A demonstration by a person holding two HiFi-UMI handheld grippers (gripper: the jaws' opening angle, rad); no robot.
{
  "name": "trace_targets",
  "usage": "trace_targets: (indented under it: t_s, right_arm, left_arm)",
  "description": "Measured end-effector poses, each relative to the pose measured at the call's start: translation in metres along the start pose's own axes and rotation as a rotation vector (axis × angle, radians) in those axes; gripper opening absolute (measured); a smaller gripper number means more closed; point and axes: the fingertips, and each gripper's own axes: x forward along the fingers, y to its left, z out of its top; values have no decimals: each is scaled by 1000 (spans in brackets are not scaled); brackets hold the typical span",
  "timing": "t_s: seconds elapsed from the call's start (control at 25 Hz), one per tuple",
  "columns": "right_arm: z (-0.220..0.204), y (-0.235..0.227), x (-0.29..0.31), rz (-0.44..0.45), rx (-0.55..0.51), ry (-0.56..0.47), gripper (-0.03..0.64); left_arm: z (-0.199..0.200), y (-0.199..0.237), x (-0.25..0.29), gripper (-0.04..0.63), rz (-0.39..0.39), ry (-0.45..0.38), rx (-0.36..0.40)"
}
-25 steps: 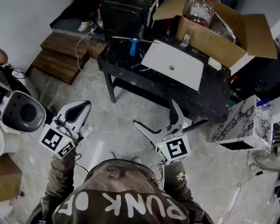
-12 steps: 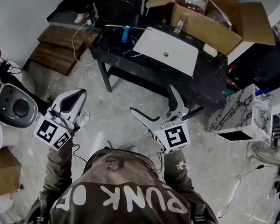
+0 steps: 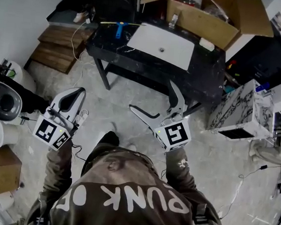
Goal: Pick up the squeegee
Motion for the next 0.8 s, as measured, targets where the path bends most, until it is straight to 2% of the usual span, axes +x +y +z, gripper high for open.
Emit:
trace_targets:
  t_s: [0.4, 0.8]
  right_arm:
    - [-9, -15, 7, 0, -3, 7, 595]
    - [-24, -34, 62, -2, -4, 34, 595]
  left_arm:
    - [-7, 2, 20, 3, -6, -1, -6]
    - [-29, 54, 48, 3, 0, -5, -42]
